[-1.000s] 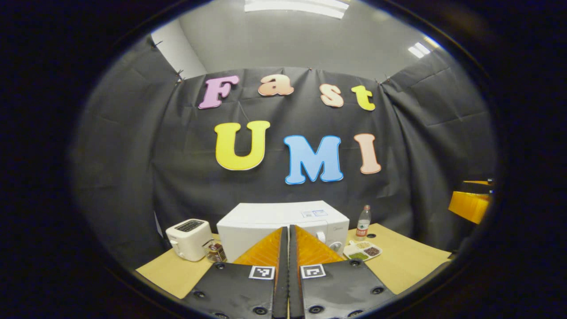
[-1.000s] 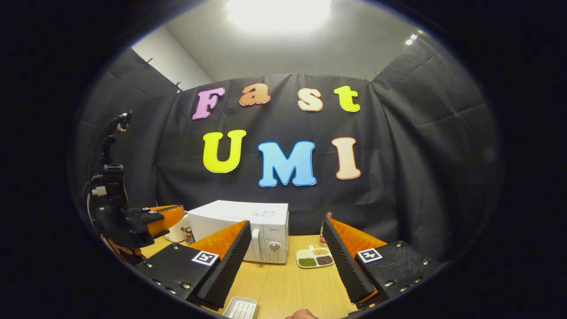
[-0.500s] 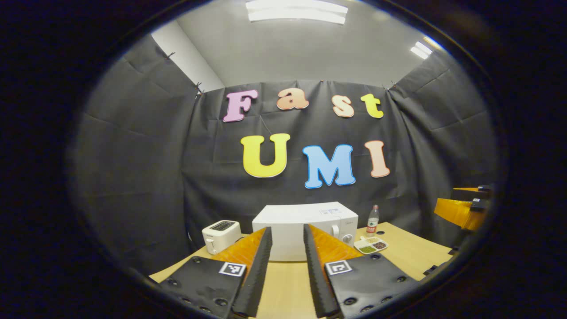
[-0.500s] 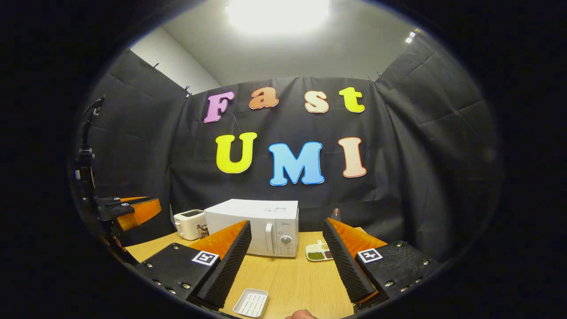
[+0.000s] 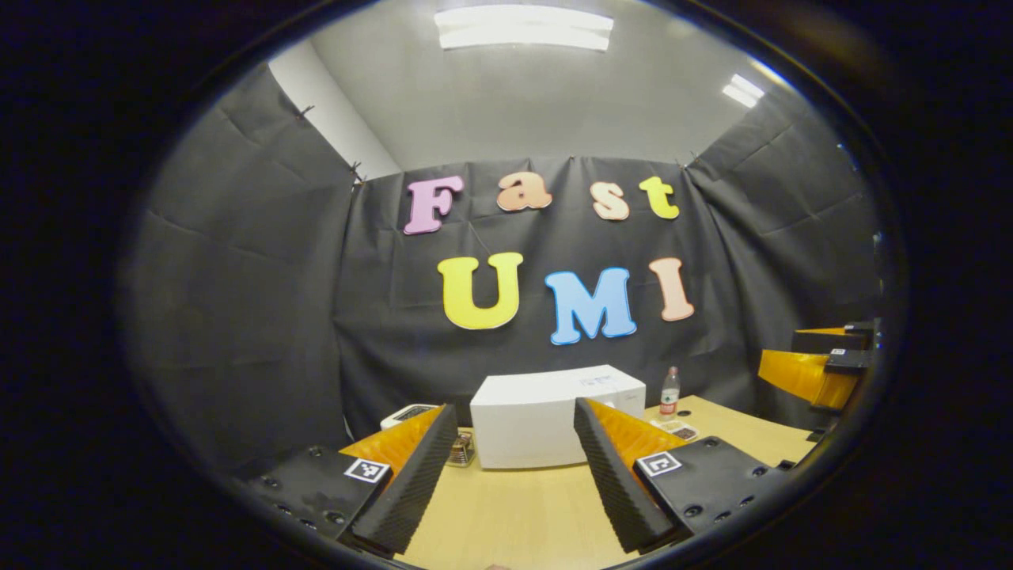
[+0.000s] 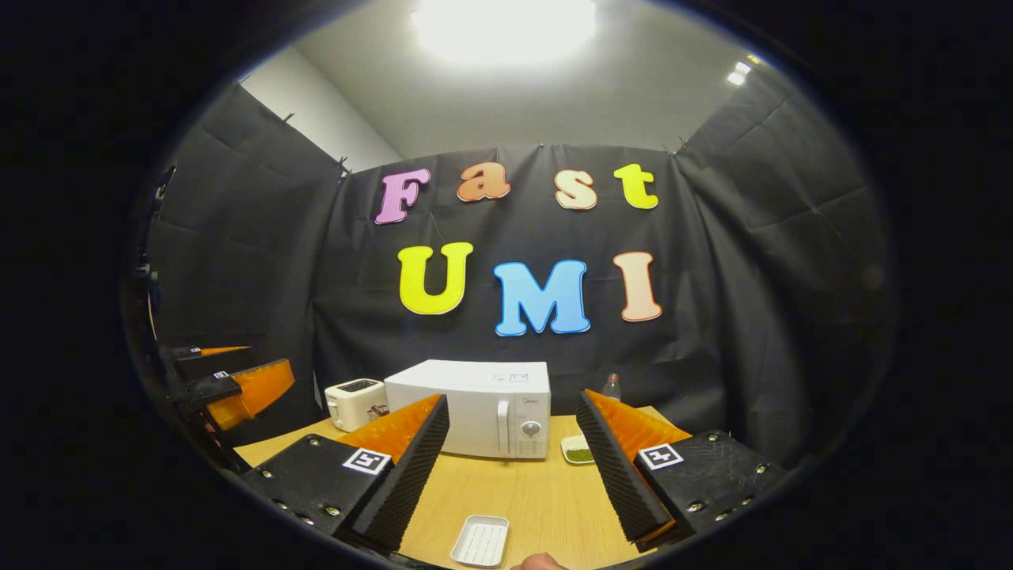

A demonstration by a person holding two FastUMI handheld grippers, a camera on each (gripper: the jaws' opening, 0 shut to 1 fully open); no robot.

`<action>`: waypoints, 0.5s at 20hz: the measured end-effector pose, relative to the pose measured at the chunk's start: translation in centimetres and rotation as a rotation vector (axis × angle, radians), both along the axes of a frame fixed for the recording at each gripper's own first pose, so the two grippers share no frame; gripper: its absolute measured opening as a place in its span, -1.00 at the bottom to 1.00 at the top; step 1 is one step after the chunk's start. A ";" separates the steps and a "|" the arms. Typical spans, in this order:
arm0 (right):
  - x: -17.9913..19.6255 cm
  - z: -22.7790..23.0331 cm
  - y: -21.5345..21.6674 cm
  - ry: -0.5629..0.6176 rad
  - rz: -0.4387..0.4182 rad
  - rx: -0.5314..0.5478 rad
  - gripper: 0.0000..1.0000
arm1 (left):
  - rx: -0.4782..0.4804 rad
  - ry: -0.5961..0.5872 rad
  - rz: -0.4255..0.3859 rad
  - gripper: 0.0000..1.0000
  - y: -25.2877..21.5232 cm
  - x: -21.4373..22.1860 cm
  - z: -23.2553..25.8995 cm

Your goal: Open the microwave oven with the left hand, put the food in, and close the microwave oven.

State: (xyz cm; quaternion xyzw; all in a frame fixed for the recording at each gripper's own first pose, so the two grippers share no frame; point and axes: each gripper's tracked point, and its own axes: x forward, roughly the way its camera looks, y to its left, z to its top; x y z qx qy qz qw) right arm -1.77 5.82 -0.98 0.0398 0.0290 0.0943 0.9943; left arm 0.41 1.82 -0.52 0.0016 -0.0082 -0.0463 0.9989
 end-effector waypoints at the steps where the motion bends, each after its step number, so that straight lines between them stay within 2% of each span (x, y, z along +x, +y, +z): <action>1: 0.0 0.3 0.1 -0.010 0.002 -0.010 0.96 | -0.009 -0.005 0.004 1.00 0.2 -0.2 0.2; 3: 0.0 0.7 0.4 -0.022 -0.003 -0.018 0.96 | -0.034 0.001 0.006 0.83 0.5 -0.6 -0.1; 4: 0.0 0.9 0.5 -0.023 -0.004 -0.012 0.96 | -0.044 0.008 0.006 1.00 0.6 -0.7 -0.2; 7: 0.0 1.2 0.8 -0.027 -0.006 0.010 0.96 | -0.040 0.029 0.020 0.95 1.3 -0.4 -0.6; 8: 0.0 1.4 0.9 -0.031 -0.005 0.010 0.96 | -0.036 0.026 0.030 0.83 1.8 -0.4 -0.5; 9: 0.0 1.6 1.0 -0.034 -0.002 0.006 0.96 | -0.039 0.022 0.035 0.94 2.0 -0.5 -0.3; 10: 0.2 1.7 1.0 -0.036 -0.001 0.001 0.96 | -0.046 0.021 0.037 0.95 2.1 -0.4 -0.2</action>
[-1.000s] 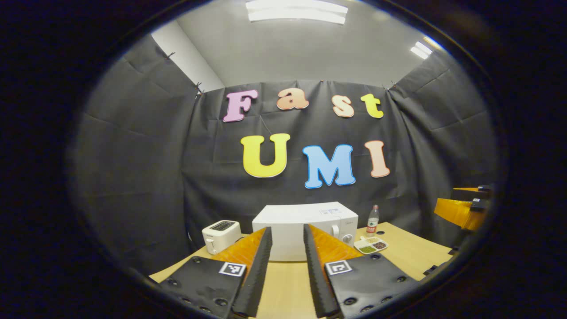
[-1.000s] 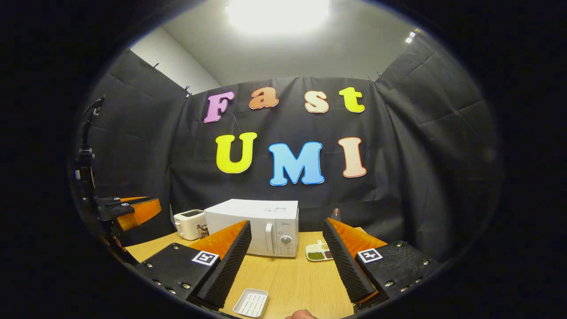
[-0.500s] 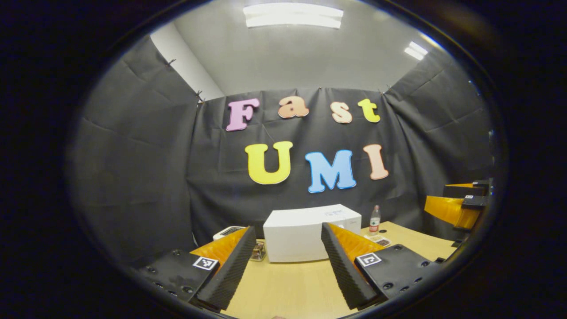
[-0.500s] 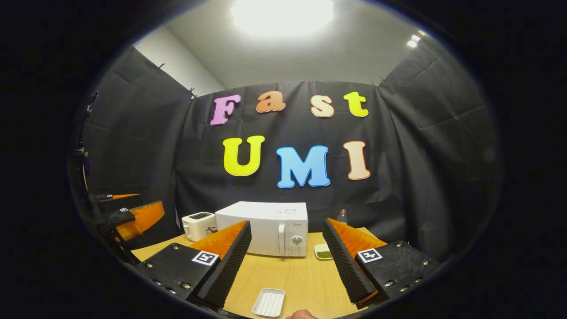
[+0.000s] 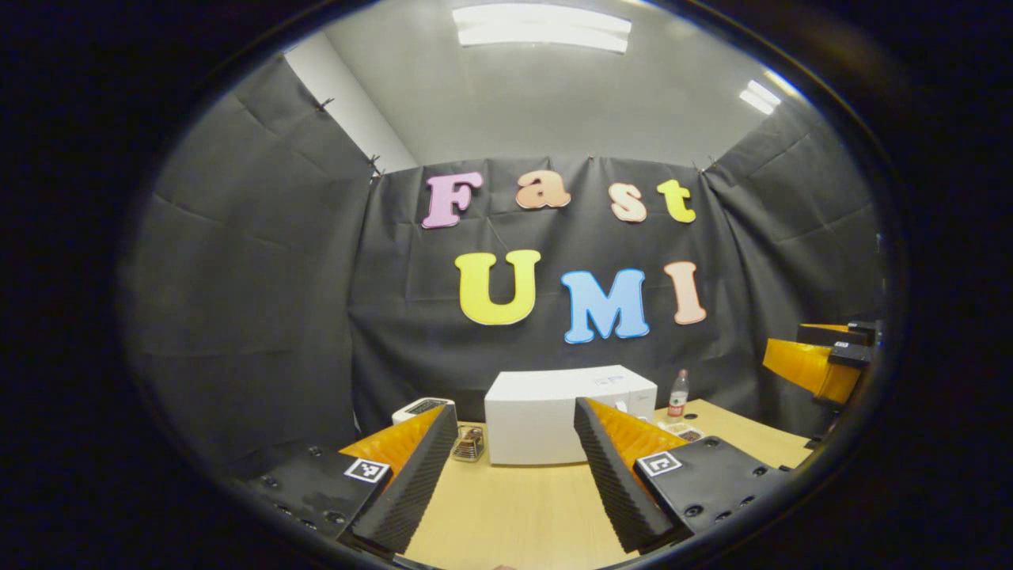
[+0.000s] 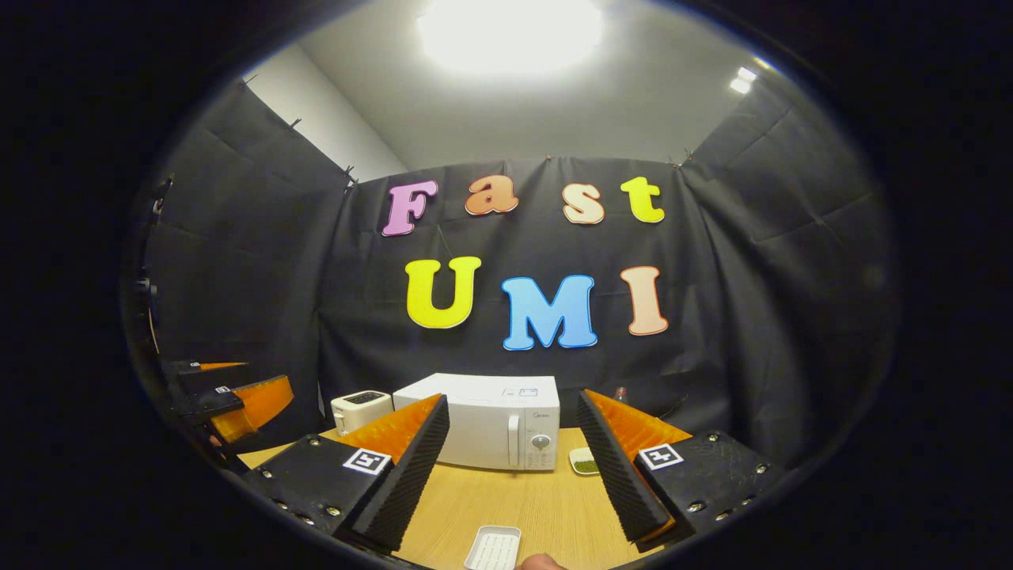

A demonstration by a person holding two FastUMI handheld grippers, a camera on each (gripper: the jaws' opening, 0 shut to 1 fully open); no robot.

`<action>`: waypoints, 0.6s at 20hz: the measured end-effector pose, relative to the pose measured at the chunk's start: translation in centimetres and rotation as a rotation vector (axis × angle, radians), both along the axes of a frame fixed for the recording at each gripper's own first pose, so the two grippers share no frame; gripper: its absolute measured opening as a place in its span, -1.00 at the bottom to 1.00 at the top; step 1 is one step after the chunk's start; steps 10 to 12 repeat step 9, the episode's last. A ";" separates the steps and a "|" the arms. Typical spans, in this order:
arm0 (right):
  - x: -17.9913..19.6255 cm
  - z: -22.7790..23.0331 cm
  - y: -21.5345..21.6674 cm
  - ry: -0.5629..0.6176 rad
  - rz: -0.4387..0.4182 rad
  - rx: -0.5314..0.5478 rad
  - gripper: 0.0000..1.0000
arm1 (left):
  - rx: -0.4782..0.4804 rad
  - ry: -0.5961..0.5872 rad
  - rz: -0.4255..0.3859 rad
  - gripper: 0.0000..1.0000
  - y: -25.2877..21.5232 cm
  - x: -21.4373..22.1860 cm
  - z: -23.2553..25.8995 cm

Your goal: Open the microwave oven with the left hand, put the food in, and close the microwave oven.

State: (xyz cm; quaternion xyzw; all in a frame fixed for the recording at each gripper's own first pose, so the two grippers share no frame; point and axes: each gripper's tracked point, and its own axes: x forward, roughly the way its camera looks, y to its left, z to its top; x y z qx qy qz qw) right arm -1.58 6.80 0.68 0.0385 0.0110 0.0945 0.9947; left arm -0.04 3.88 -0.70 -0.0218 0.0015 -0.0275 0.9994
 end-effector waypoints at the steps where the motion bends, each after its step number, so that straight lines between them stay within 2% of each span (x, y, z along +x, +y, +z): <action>1: 0.0 0.2 0.0 -0.004 -0.002 -0.002 0.96 | -0.008 0.003 0.000 0.94 -0.1 0.0 0.0; 2: 0.1 0.4 0.0 -0.010 -0.003 0.001 0.96 | -0.015 0.003 0.000 0.83 0.0 -0.1 0.0; 12: 0.9 0.3 0.6 -0.004 -0.003 0.007 0.96 | -0.014 -0.004 0.008 0.83 1.0 -0.3 0.3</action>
